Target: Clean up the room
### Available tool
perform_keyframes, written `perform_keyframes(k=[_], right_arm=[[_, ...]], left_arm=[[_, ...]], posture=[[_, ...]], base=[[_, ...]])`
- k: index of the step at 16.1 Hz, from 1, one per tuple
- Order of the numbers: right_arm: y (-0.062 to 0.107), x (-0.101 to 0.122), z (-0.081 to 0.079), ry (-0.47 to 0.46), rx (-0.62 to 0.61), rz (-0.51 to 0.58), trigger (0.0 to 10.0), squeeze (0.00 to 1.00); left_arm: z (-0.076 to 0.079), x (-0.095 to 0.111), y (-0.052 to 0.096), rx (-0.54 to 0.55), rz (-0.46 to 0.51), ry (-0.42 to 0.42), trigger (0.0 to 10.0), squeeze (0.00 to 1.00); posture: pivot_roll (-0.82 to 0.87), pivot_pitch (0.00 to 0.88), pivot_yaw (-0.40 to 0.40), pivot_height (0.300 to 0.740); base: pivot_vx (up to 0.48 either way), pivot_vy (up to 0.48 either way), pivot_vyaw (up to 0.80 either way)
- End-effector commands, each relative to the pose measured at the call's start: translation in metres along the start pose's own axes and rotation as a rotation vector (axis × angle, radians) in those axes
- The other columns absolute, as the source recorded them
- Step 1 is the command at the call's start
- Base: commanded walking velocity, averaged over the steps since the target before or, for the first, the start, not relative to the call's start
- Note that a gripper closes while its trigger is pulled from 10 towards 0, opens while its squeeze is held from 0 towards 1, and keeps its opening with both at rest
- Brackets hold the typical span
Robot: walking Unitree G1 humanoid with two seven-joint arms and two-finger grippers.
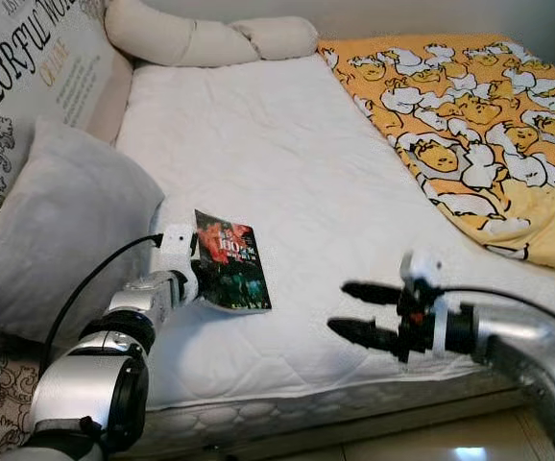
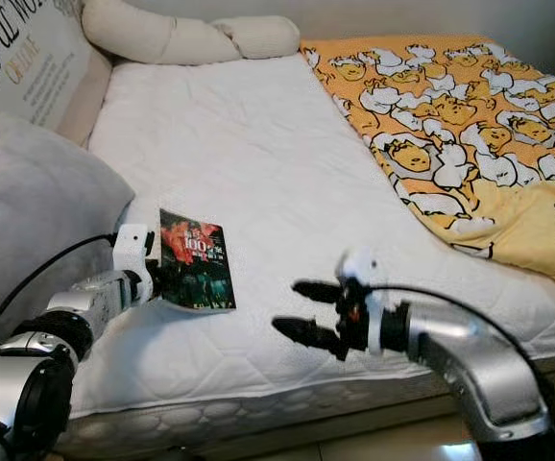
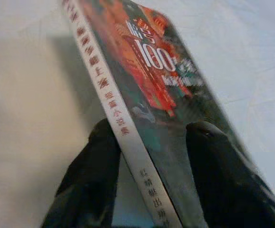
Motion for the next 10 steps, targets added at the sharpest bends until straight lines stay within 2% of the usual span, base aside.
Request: perform_keyframes(k=[1, 2, 6, 9, 10], right_arm=[[0.002, -0.001, 0.001, -0.01, -0.01, -0.013, 10.0, 0.0], [0.003, -0.007, 0.003, -0.012, -0.019, -0.024, 10.0, 0.0], [0.0, -0.024, 0.006, -0.04, -0.058, -0.029, 10.0, 0.0], [-0.003, -0.026, 0.009, -0.025, -0.095, -0.011, 10.0, 0.0], [-0.005, -0.024, 0.011, -0.011, -0.12, 0.002, 10.0, 0.0]], left_arm=[[-0.005, 0.008, 0.002, 0.019, 0.01, -0.051, 10.0, 1.0], [-0.011, 0.008, 0.004, 0.03, -0.005, -0.115, 10.0, 1.0], [-0.025, 0.014, 0.011, 0.039, -0.005, -0.198, 10.0, 1.0], [-0.024, 0.023, 0.012, 0.009, 0.025, -0.213, 10.0, 1.0], [-0.016, 0.032, 0.012, -0.038, 0.066, -0.21, 10.0, 0.91]], posture=[[-0.19, 0.0, 0.026, 0.74], [-0.2, 0.0, 0.026, 0.74], [-0.19, 0.0, 0.03, 0.74], [-0.17, 0.0, 0.029, 0.74], [-0.16, 0.0, 0.03, 0.74]], base=[[0.0, 0.0, 0.0], [0.0, 0.0, 0.0], [0.0, 0.0, 0.0], [0.0, 0.0, 0.0], [0.0, 0.0, 0.0]])
Point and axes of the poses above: a point about 5 cm out from each wrist's last joint towards the gripper, its own y axis pointing back from the gripper into the wrist, its own x axis along the axis of the wrist's last joint, z = x × y, the point moved 5 cm from there along -y, pointing out of the wrist towards the gripper, and after that the axes turned 1 degree about y, right-handed, at the moved point
